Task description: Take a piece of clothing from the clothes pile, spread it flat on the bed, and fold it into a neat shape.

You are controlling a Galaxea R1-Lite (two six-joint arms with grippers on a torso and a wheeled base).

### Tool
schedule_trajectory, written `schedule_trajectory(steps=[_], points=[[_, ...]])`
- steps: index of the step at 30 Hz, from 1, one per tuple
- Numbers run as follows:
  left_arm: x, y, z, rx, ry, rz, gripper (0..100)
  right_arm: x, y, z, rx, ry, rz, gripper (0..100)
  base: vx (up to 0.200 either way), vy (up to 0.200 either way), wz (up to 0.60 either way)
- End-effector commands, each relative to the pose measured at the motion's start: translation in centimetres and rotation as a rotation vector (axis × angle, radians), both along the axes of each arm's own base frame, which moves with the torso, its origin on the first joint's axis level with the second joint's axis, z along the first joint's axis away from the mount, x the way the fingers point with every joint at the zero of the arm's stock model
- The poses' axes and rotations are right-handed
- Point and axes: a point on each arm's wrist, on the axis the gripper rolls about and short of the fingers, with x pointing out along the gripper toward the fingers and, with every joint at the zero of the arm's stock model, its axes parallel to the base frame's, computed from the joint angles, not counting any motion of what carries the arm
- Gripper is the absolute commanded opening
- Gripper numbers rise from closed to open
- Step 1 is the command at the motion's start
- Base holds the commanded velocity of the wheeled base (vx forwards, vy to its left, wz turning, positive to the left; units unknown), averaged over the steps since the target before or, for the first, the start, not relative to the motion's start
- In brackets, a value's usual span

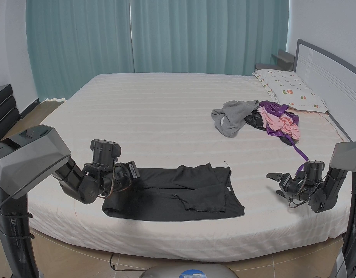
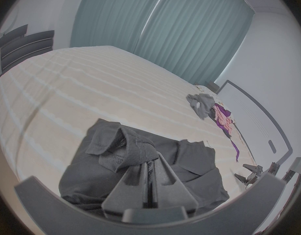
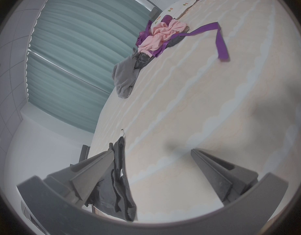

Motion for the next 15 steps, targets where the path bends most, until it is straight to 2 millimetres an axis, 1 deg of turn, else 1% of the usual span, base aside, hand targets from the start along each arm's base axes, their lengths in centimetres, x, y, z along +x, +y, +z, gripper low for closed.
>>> schedule_trajectory(steps=[1,5,9,15], points=[[0.5,-2.5,1.2,-0.006,-0.018,-0.048,0,0.0,0.0,-0.1,0.0,0.003,0.002,100,0.0,-0.2,0.0],[0.7,-3.7,1.7,0.007,-0.004,-0.057,0,0.0,0.0,-0.1,-0.002,0.002,0.001,100,0.0,-0.2,0.0],[0.8,-4.5,1.7,0.011,0.014,-0.067,0,0.0,0.0,-0.1,-0.003,0.002,0.002,100,0.0,-0.2,0.0],[1.1,-6.1,2.1,-0.029,0.04,-0.066,0,-0.1,0.0,-0.1,-0.003,0.003,0.002,100,0.0,-0.2,0.0]])
